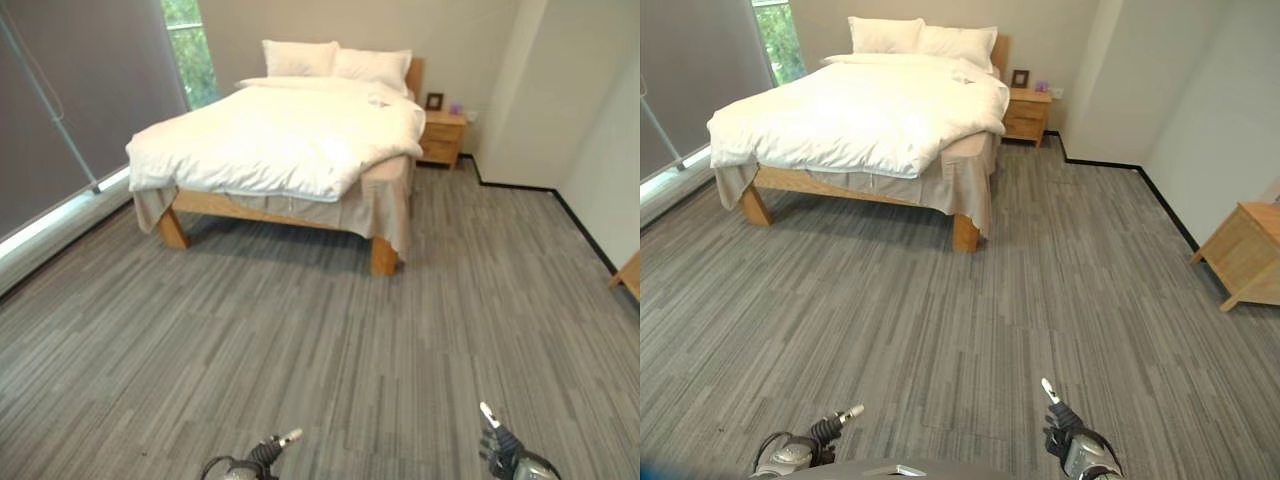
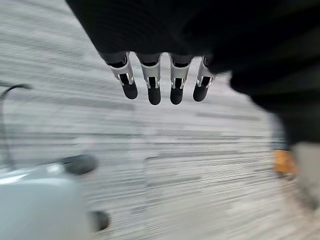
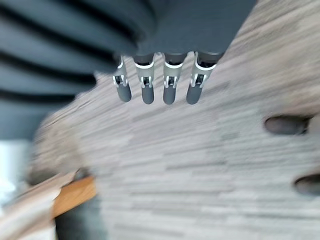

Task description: Making the bed.

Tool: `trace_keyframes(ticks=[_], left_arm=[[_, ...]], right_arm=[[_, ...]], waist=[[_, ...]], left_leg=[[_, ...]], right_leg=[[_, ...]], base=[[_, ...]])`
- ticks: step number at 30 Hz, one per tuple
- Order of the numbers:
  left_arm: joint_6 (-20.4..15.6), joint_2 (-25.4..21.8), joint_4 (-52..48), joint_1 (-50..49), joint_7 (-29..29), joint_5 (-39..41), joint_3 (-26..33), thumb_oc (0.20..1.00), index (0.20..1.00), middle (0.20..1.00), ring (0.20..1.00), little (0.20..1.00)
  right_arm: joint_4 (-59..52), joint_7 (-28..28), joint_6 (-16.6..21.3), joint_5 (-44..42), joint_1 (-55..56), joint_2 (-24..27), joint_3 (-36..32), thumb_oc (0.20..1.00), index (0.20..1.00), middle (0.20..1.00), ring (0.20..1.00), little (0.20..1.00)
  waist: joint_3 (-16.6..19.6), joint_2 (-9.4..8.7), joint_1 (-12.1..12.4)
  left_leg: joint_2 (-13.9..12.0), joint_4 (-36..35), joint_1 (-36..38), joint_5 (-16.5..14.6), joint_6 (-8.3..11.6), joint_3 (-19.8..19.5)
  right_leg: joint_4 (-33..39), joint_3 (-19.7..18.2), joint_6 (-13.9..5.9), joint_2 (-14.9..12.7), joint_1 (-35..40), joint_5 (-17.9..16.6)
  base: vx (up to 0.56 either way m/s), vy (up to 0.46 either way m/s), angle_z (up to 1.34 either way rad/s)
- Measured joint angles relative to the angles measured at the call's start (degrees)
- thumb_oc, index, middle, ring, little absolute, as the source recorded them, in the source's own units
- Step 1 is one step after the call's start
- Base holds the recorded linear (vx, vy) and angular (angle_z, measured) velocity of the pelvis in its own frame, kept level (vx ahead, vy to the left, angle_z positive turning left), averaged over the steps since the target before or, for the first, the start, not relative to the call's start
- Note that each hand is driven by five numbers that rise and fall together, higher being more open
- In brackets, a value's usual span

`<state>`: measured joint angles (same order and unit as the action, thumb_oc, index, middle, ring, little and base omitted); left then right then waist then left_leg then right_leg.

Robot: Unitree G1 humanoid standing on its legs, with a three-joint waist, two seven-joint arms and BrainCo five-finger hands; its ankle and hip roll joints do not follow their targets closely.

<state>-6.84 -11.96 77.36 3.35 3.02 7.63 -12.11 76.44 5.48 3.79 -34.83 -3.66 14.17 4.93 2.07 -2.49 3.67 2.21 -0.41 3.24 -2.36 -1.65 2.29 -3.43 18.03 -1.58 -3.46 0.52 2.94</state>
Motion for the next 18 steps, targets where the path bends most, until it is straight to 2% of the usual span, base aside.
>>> trace_keyframes(ticks=[5, 7, 9, 12, 13, 14, 16, 17, 18], left_arm=[[0.04, 0.46, -0.11, -0.22, 0.74, -2.56, -1.65, 1.000, 1.000, 1.000, 1.000, 1.000], [0.00, 0.34, -0.14, 0.32, 0.88, -3.44, -1.61, 1.000, 1.000, 1.000, 1.000, 1.000], [0.04, -0.23, -0.33, 1.34, 0.81, -3.39, -1.50, 1.000, 1.000, 1.000, 1.000, 1.000], [0.07, -2.37, -1.76, 4.67, 0.54, -3.21, -3.43, 1.000, 1.000, 1.000, 1.000, 1.000], [0.42, -3.18, -4.54, 5.15, -0.51, -2.84, -2.71, 1.000, 1.000, 1.000, 1.000, 1.000], [-0.16, -4.96, -13.68, 2.73, -1.48, -0.90, -0.61, 1.000, 1.000, 1.000, 1.000, 1.000], [-0.49, -5.89, -15.23, 5.25, -2.39, 2.19, 0.81, 1.000, 1.000, 1.000, 1.000, 1.000], [-0.20, -6.38, -18.48, 5.65, -2.97, 4.51, 1.00, 1.000, 1.000, 1.000, 1.000, 1.000], [-1.77, -7.33, -25.43, 6.96, -4.11, 8.37, 1.60, 1.000, 1.000, 1.000, 1.000, 1.000]], right_arm=[[3.48, 0.25, -1.92, 0.78, 1.62, -0.14, 0.02, 1.000, 1.000, 1.000, 1.000, 1.000], [3.62, 0.99, -2.23, -2.05, 1.74, -0.17, -1.93, 1.000, 1.000, 1.000, 1.000, 1.000], [2.56, 1.04, -2.28, -5.05, 0.30, 0.21, -2.40, 1.000, 1.000, 1.000, 1.000, 1.000], [1.97, 0.84, -1.88, -6.23, -6.41, 3.58, -2.42, 1.000, 1.000, 1.000, 1.000, 1.000], [-5.00, -0.88, 0.09, -6.22, -3.98, 2.99, -0.62, 1.000, 1.000, 1.000, 1.000, 1.000], [-17.55, 0.78, 1.89, -6.16, 1.25, 1.13, -0.96, 1.000, 1.000, 1.000, 1.000, 1.000], [-17.87, 0.63, 0.95, -6.29, 1.37, 0.45, -1.20, 1.000, 1.000, 1.000, 1.000, 1.000], [-19.47, -0.52, 0.53, -6.69, 1.57, 0.60, -1.07, 1.000, 1.000, 1.000, 1.000, 1.000], [-24.43, -1.57, 1.22, -6.72, 1.90, 0.68, -0.37, 1.000, 1.000, 1.000, 1.000, 1.000]], waist=[[-1.28, 1.39, -0.45], [-1.35, 1.54, -0.82], [-1.42, 1.44, -1.25], [-1.73, 1.85, -1.61], [-1.96, 2.13, -2.09], [-1.79, 1.73, -1.95], [-2.11, 1.91, -2.70], [-2.62, 2.13, -3.24], [-3.83, 2.24, -4.31]], left_leg=[[0.32, -1.15, 1.53, 0.24, -0.05, -1.23], [0.39, -1.77, 2.15, 0.23, -0.02, -1.74], [0.37, -1.84, 2.53, 0.30, -0.01, -1.25], [0.10, -2.05, 2.97, 0.33, -0.06, 1.12], [0.10, -2.22, 3.33, 0.41, -0.16, 2.16], [-0.52, -3.63, 4.21, 0.61, -0.18, 4.69], [-0.60, -3.60, 4.34, 0.51, -0.10, 5.99], [-0.63, -3.90, 4.02, 0.52, -0.11, 6.32], [-0.56, -3.87, 4.03, 0.61, -0.16, 6.73]], right_leg=[[3.54, 0.78, -0.35, 0.34, 2.99, -1.42], [4.32, 1.27, -0.41, 0.38, 3.84, -1.50], [4.40, 1.04, -0.40, 0.45, 3.80, -1.54], [4.38, -1.23, -0.56, 0.72, 3.00, -1.86], [4.70, -2.27, -0.99, 0.96, 2.26, -2.61], [4.16, -4.52, -0.91, 1.61, 1.54, -2.57], [4.26, -5.65, -0.85, 1.72, 1.67, -2.59], [4.22, -5.88, -0.89, 1.73, 1.51, -2.67], [5.35, -6.02, -1.08, 1.75, 1.88, -3.90]], base=[[0.04, 0.019, 0.11], [0.03, 0.024, 0.09], [-0.01, 0.021, -0.09], [-0.06, 0.035, -0.37], [-0.05, 0.047, -0.73], [-0.03, 0.044, -0.77], [-0.02, 0.038, -0.54], [0.00, 0.021, -0.26], [0.01, 0.016, -0.19]])
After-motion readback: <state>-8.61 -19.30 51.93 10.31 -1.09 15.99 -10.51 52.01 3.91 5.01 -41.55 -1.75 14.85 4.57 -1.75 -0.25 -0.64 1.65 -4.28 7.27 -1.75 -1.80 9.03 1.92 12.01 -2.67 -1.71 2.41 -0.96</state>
